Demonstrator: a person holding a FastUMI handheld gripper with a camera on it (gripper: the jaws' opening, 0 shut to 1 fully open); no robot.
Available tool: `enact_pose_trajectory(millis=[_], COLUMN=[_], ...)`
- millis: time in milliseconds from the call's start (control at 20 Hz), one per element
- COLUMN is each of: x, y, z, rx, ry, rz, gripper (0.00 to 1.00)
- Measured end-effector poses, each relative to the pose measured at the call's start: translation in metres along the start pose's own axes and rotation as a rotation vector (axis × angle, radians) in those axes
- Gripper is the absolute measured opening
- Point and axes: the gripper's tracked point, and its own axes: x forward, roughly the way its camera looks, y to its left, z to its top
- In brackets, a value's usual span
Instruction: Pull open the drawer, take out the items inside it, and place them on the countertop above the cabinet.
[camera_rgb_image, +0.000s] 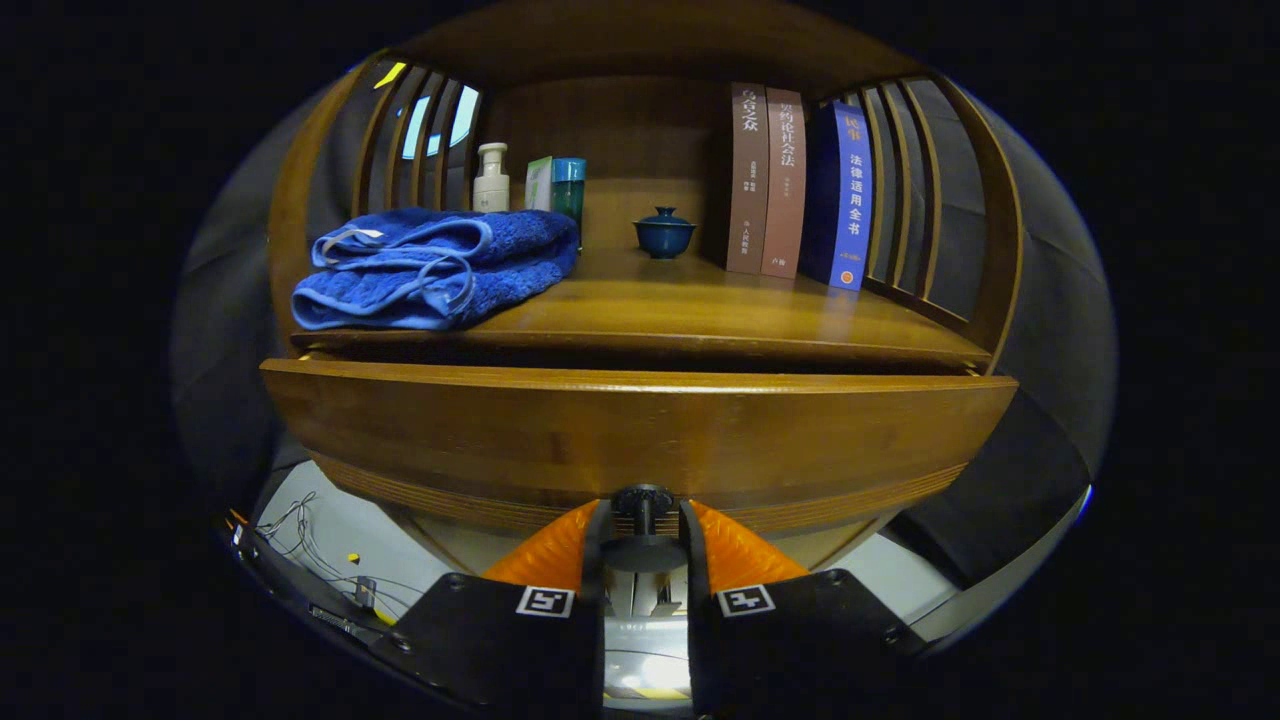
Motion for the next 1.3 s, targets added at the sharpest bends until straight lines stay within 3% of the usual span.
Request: enact_pose_trajectory(millis=[650, 1300], x=[-0.113, -0.141], y=[-0.004, -0.006], z=[-0.057, -0.075], rx=[0.061, 0.098], ry=[0.090, 0.141], rz=[0.038, 0.047], gripper=[0.37, 0.38])
